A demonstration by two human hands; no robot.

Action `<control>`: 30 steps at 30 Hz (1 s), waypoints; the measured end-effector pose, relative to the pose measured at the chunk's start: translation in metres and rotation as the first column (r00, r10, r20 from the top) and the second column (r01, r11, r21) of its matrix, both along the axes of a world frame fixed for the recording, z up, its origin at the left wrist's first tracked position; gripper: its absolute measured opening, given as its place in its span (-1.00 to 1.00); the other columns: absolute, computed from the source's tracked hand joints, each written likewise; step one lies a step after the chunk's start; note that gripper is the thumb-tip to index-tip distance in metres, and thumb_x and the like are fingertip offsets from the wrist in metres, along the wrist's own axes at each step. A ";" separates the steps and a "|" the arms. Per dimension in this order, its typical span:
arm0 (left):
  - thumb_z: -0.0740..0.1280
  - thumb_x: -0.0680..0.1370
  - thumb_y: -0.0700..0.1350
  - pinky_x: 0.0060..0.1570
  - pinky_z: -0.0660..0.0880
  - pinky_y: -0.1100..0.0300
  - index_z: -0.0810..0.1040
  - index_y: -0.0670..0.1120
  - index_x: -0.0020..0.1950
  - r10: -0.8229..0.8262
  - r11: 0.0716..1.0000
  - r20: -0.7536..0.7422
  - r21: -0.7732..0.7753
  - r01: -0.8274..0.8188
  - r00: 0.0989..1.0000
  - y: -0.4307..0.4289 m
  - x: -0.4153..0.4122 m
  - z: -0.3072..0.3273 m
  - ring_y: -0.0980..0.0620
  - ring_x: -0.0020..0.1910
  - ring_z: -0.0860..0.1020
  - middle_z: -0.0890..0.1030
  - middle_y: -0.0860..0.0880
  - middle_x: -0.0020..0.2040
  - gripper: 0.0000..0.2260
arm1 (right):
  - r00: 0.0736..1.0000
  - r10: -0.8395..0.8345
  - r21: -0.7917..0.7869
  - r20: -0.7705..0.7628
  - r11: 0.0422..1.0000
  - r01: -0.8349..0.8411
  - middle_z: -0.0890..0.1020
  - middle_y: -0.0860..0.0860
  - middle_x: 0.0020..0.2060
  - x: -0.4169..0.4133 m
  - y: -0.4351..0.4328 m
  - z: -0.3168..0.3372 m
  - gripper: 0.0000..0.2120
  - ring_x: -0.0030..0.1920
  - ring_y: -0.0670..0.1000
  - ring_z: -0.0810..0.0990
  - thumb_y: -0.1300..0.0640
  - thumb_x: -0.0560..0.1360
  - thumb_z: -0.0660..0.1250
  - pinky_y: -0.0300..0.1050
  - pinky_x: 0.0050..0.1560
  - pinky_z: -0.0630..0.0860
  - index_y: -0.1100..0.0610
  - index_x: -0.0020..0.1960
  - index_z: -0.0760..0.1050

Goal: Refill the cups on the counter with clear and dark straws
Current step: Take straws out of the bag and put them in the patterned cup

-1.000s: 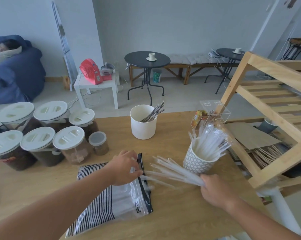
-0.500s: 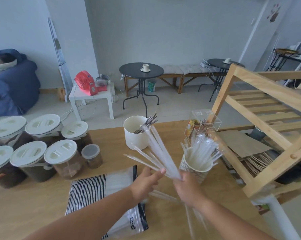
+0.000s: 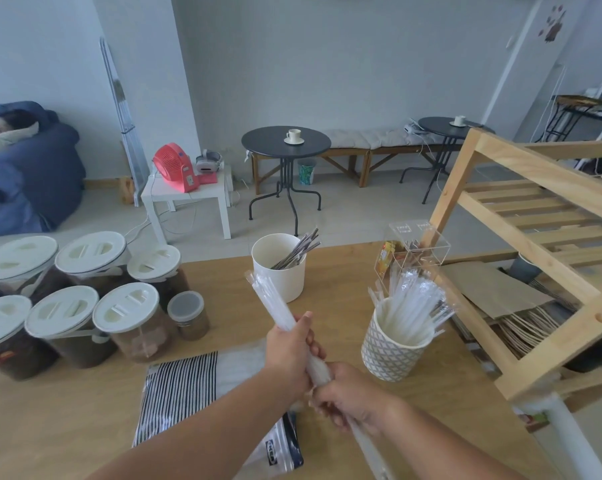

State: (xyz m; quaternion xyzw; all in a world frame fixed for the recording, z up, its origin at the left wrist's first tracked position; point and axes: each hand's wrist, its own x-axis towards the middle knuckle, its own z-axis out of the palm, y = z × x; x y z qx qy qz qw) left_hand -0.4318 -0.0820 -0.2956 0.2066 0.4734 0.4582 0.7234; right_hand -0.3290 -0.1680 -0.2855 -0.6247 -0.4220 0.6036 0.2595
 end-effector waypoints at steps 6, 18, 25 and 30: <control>0.40 0.62 -0.14 -0.47 0.39 0.15 0.40 -0.12 -0.08 0.114 0.992 -0.033 -0.049 -0.115 0.993 0.028 -0.025 0.009 0.04 -0.57 0.28 0.34 -0.01 -0.48 -0.80 | 0.991 0.110 -0.140 -0.080 0.983 -0.121 0.55 -0.06 -0.42 0.008 -0.004 -0.002 -0.76 -0.52 -0.11 0.40 0.09 0.40 0.64 -0.25 -0.55 0.34 0.02 0.02 0.67; 0.43 0.58 0.00 -0.42 0.52 0.08 0.50 -0.06 -0.09 0.343 0.909 -0.211 0.321 -0.266 0.915 0.089 -0.095 0.050 0.02 -0.54 0.41 0.45 0.02 -0.47 -0.81 | 0.975 0.054 0.042 0.215 0.997 -0.064 0.60 -0.25 0.00 0.042 -0.005 0.000 -0.78 -0.54 -0.21 0.31 0.03 0.61 0.46 -0.26 -0.42 0.24 0.12 -0.12 0.53; 0.49 0.44 0.14 -0.46 0.51 0.16 0.54 0.13 -0.16 0.121 0.712 -0.453 0.659 0.241 0.883 0.034 -0.044 0.065 0.01 -0.53 0.53 0.56 0.02 -0.45 -0.83 | 0.937 -0.279 0.630 -0.209 0.694 0.348 0.38 -0.14 -0.43 0.008 0.018 0.019 -0.48 -0.40 -0.16 0.34 -0.27 0.52 0.46 -0.32 -0.14 0.30 0.19 -0.19 0.46; 0.55 0.44 0.07 -0.31 0.56 0.14 0.55 0.15 -0.04 -0.042 0.559 -0.583 0.660 0.502 0.812 -0.007 -0.019 0.011 0.16 -0.30 0.59 0.66 0.13 -0.25 -0.79 | 0.868 -0.381 0.700 -0.319 0.522 0.487 0.45 -0.14 -0.40 -0.006 0.021 0.013 -0.31 -0.37 -0.17 0.34 -0.42 0.34 0.57 -0.37 -0.30 0.36 0.23 -0.15 0.54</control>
